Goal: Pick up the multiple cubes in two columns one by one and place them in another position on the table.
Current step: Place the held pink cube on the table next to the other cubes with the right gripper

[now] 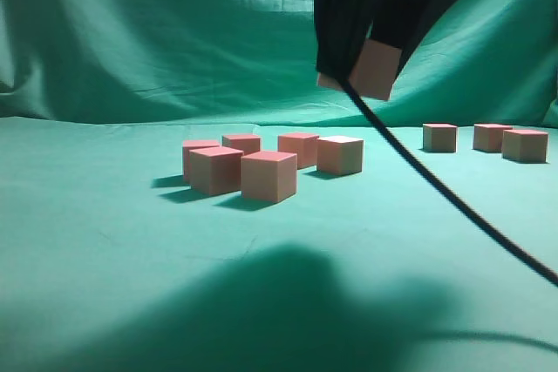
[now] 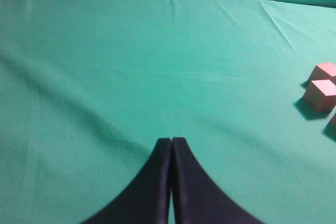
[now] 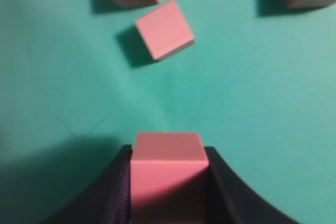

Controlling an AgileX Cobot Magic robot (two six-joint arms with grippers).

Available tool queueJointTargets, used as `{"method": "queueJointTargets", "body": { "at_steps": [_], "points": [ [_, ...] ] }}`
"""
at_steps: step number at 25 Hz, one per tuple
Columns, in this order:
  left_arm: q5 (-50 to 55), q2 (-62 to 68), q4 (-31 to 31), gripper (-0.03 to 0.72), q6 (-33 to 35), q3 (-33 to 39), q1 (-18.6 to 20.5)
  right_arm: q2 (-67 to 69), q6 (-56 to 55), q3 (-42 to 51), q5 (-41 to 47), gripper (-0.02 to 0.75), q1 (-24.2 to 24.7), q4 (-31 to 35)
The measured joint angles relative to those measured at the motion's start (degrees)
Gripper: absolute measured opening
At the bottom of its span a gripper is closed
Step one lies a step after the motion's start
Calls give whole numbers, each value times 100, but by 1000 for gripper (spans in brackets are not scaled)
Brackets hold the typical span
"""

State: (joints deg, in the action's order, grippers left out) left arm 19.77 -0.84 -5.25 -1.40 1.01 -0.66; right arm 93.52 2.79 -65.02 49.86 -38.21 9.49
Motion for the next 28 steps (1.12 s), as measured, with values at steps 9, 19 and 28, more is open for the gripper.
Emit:
{"method": "queueJointTargets", "body": {
  "at_steps": [9, 19, 28],
  "points": [
    [0, 0, 0, 0, 0, 0, 0, 513, 1321, 64, -134, 261, -162, 463],
    [0, 0, 0, 0, 0, 0, 0, 738, -287, 64, -693, 261, -162, 311],
    [0, 0, 0, 0, 0, 0, 0, 905, -937, 29, -862, 261, -162, 46]
  ]
}}
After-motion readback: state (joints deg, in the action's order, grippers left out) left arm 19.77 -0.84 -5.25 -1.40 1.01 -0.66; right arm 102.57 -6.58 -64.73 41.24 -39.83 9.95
